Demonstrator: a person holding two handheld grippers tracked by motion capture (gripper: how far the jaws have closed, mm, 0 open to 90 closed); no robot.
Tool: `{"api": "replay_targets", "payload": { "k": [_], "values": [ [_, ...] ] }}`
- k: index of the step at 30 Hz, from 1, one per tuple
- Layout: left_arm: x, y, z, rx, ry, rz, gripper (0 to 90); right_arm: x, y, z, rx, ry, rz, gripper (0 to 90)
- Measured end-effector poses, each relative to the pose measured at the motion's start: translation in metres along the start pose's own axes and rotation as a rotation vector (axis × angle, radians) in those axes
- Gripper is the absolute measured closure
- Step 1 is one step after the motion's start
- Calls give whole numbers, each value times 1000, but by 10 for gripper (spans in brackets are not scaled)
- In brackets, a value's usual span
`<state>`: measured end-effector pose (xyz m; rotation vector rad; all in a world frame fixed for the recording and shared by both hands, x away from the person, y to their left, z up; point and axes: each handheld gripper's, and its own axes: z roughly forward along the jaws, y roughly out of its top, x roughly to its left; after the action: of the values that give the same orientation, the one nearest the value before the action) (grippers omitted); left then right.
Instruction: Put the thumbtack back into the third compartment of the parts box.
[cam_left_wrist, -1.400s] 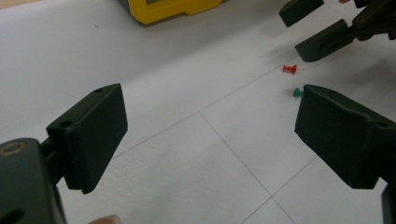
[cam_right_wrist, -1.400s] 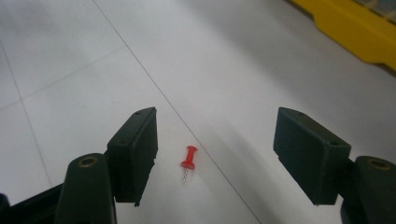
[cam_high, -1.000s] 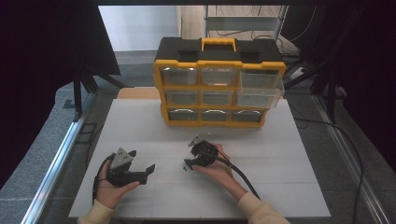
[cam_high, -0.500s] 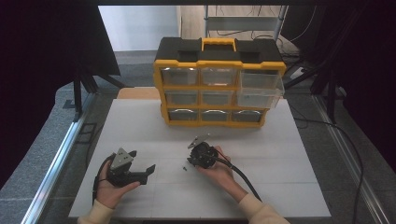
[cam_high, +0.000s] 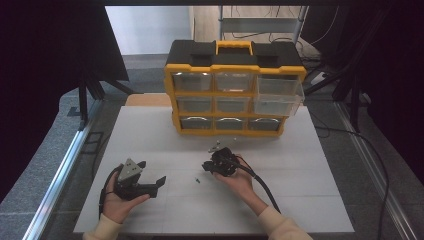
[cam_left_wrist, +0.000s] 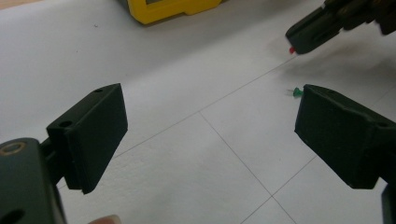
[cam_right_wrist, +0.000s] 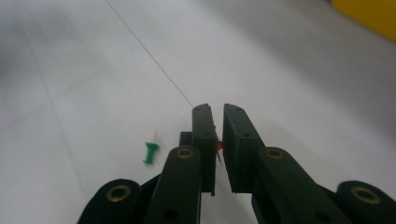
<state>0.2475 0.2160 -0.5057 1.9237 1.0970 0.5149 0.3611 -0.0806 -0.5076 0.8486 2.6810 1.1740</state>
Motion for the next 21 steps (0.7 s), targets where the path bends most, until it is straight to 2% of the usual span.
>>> {"api": "replay_targets", "payload": {
  "k": [4,10,21],
  "values": [
    [0,0,-1,-2,2,-1,96,0,6,-17,-58,21,12,833],
    [-1,1,-1,-9,4,-4,97,2,11,-43,-133,26,24,833],
    [-2,2,-2,-12,4,0,97,5,16,-65,-190,27,26,833]
  ]
}}
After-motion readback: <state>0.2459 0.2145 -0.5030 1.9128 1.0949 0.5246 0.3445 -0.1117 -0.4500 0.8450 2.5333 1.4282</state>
